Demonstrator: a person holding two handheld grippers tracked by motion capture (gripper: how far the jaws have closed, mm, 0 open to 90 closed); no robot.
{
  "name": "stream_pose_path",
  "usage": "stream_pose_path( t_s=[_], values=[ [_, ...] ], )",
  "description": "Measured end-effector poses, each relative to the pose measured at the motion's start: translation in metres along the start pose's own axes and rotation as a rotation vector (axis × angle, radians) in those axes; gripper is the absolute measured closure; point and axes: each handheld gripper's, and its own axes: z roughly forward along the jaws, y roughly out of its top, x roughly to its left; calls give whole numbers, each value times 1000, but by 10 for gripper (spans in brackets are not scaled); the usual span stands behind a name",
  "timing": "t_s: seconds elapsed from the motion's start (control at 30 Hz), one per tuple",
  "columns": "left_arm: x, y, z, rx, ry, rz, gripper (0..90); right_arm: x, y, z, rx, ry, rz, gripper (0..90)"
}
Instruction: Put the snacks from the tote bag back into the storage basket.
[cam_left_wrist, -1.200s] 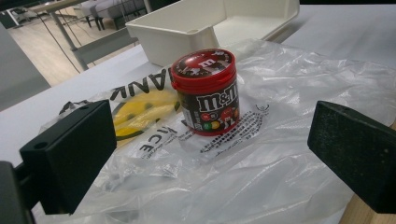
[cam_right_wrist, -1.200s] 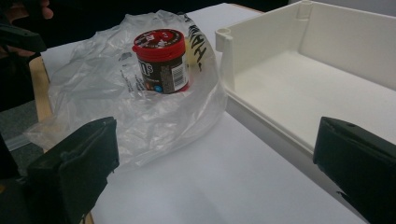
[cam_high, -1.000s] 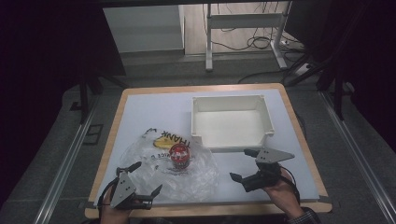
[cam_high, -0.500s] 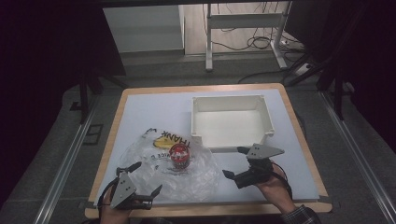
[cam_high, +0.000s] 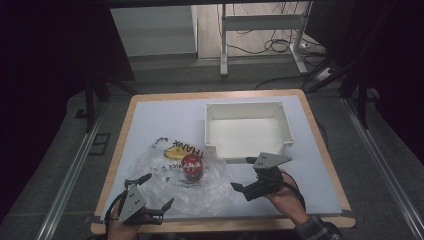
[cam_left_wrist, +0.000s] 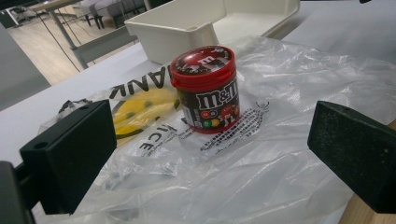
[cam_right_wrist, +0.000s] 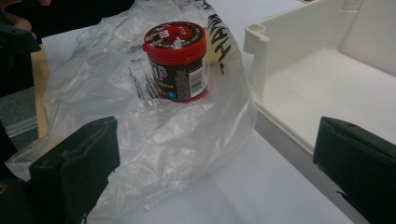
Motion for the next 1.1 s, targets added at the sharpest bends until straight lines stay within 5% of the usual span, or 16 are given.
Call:
stream_pose_path(
  t_s=[0.57, 1.1],
  values=[
    [0, 0, 0, 6, -1, 8, 12, 3, 13, 20, 39, 29, -35, 7],
    [0, 0, 0, 6, 2, 11, 12, 4, 21, 39, 101, 61, -18, 7]
  ],
)
